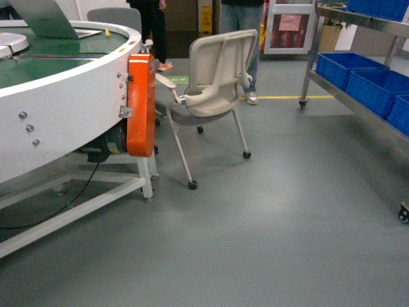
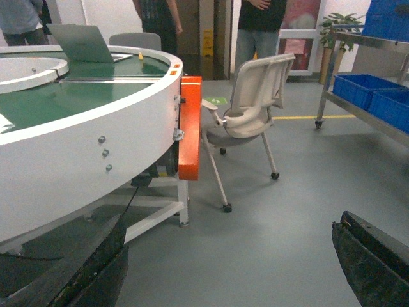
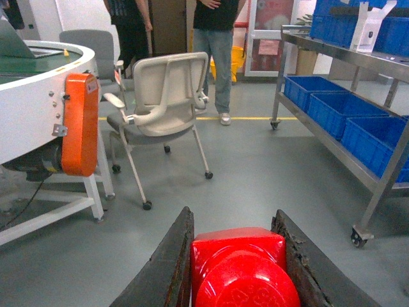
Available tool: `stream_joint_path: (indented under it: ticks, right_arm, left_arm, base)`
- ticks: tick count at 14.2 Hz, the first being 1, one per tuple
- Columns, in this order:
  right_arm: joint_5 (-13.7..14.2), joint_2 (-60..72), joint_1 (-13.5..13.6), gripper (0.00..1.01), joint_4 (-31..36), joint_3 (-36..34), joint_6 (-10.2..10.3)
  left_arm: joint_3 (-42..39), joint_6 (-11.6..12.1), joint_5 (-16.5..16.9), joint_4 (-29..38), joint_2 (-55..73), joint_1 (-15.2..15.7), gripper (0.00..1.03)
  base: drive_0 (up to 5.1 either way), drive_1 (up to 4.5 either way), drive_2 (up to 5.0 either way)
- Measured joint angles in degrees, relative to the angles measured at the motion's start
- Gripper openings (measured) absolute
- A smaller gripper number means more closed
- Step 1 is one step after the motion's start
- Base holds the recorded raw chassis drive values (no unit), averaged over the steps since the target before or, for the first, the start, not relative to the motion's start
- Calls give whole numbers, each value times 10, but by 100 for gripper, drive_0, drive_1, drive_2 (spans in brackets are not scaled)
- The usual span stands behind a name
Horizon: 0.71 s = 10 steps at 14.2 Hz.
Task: Pick red block from blue box to shelf
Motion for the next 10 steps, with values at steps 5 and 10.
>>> stream_joint_path:
  ticks: [5, 10]
  right_arm:
    - [0, 0, 0, 28, 0, 0, 0]
    - [0, 0, 0, 28, 0, 0, 0]
  left_arm:
    - [0, 0, -1, 1, 0, 1, 98]
    - [0, 0, 0, 0, 0, 0, 98]
  base:
    - [-40, 133, -214]
    - [-65, -65, -65]
